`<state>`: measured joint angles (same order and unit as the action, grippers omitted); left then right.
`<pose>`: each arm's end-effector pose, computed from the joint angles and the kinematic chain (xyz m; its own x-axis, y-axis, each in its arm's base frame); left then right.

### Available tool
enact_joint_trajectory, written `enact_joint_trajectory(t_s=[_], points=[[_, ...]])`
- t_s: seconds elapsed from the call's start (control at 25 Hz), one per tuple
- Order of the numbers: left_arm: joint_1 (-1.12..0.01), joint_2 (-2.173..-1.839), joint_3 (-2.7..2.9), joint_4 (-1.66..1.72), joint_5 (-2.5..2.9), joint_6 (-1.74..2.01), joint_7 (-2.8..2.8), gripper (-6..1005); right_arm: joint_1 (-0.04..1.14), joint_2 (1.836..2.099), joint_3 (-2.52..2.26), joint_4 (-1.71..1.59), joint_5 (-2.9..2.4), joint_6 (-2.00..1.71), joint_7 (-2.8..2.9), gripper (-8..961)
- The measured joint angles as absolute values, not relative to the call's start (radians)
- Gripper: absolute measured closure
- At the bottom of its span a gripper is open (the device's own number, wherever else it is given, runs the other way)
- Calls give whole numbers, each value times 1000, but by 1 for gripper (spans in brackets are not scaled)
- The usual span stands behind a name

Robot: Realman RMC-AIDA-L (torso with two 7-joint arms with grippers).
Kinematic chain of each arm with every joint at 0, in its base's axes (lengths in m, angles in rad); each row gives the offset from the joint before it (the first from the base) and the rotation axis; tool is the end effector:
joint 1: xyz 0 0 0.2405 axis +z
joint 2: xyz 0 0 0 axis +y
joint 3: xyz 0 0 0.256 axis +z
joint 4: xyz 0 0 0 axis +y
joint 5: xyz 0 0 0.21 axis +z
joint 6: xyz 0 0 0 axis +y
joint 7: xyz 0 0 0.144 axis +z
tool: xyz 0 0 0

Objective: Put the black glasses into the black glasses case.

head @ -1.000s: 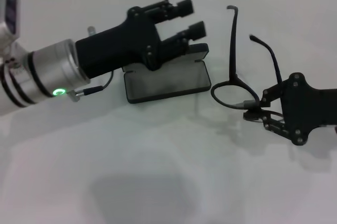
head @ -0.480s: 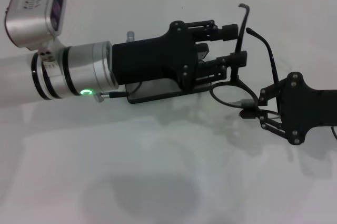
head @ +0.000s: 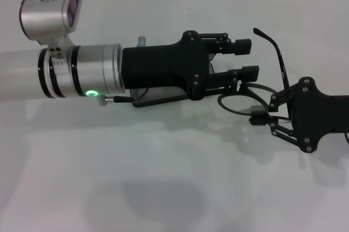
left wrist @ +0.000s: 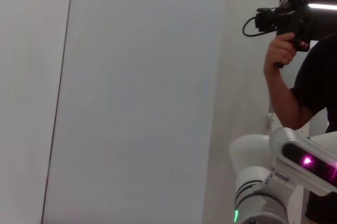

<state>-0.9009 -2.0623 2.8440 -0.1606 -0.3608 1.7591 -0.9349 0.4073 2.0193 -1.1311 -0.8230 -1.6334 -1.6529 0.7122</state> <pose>-0.1658 0.3341 -0.0481 0.6748 0.1098 0.7297 0.1161 -0.9923 0.0419 0.2267 0.3014 0.0048 0.7911 0.4565 -0.4072 0.3300 -0.8790 -0.3442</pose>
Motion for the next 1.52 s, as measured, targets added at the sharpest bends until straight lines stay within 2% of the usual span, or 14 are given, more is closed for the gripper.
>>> enact_joint_trajectory(t_s=[1.0,1.52], points=[[-933,-2069,2843,-173,-273,1761,-924,477,394,2019,-1150,-815,-1630,-1728,638,849],[-906,-2083,2844,-263,-322,1651,-938,480,359,2019,-1100,-764,-1569,-2034,373,849]])
